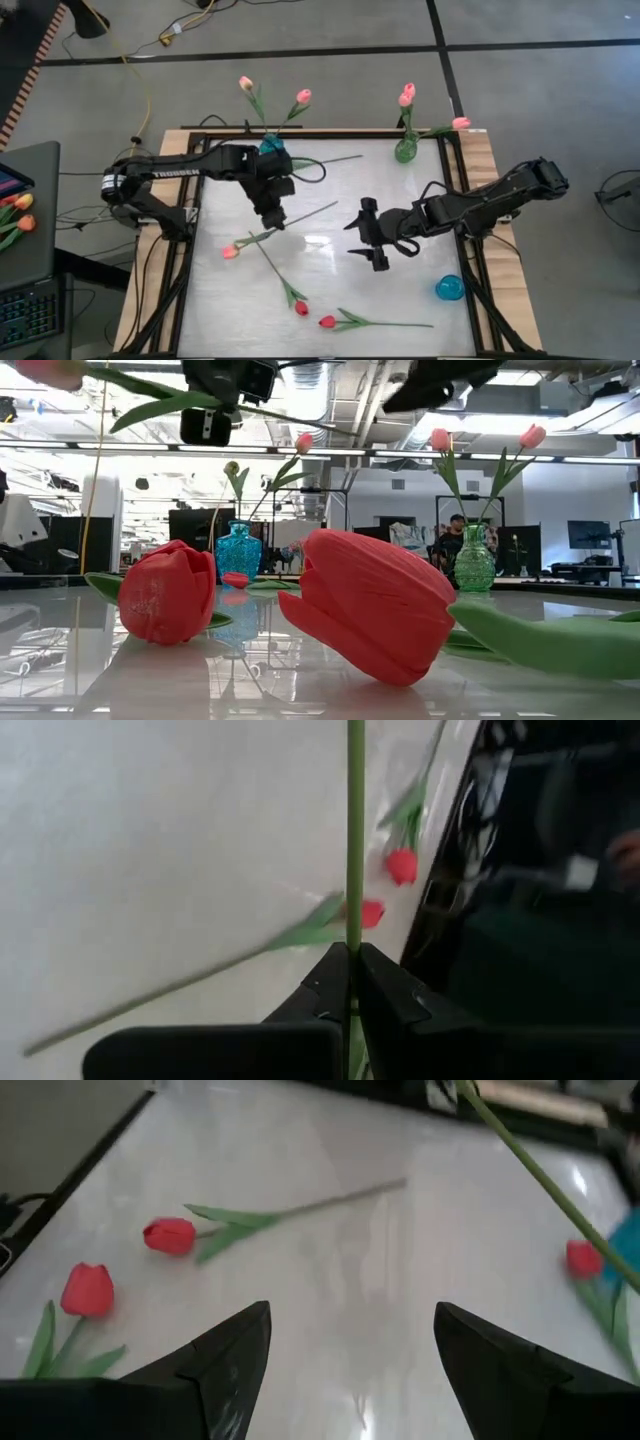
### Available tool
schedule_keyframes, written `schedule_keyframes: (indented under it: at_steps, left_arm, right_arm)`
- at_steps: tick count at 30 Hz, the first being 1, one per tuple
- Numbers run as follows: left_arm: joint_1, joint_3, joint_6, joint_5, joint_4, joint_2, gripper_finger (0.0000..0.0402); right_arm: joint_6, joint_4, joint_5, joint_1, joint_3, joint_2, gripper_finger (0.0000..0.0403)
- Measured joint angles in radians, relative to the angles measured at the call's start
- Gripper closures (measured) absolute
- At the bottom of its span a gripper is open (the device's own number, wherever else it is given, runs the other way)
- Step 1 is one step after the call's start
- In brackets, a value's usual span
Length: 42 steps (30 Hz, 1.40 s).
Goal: Sort flowers into vase by color
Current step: Put the light pink flower into the top blue vase
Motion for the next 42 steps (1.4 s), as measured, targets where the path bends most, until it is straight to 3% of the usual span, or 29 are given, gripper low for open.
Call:
schedule_keyframes:
  at_steps: [4, 13, 21, 27, 37, 42]
  left_arm:
    - [0.013, -0.002, -0.153, 0.021, 0.088, 0.0, 0.0401]
    - [0.005, -0.003, -0.46, 0.106, 0.328, 0.029, 0.0401]
    - [0.006, -0.003, -0.654, 0.117, 0.579, 0.066, 0.0401]
    - [0.012, -0.004, -0.706, 0.122, 0.61, 0.08, 0.0401]
    - [0.016, -0.004, -0.698, 0.11, 0.613, 0.08, 0.0401]
    - [0.016, -0.004, -0.692, 0.106, 0.613, 0.08, 0.0401]
  right_arm:
    - [-0.086, 0.11, 0.035, 0.004, 0.0, 0.0, 0.0094]
    - [-0.568, 0.363, 0.391, 0.085, 0.0, 0.0, 0.0094]
    - [-0.665, 0.354, 0.428, 0.056, 0.0, 0.039, 0.0099]
    - [-0.78, 0.399, 0.548, 0.058, 0.0, 0.118, 0.0101]
    - [-0.904, 0.47, 0.616, 0.057, 0.016, 0.164, 0.0102]
    - [-0.922, 0.471, 0.629, 0.056, 0.028, 0.164, 0.0127]
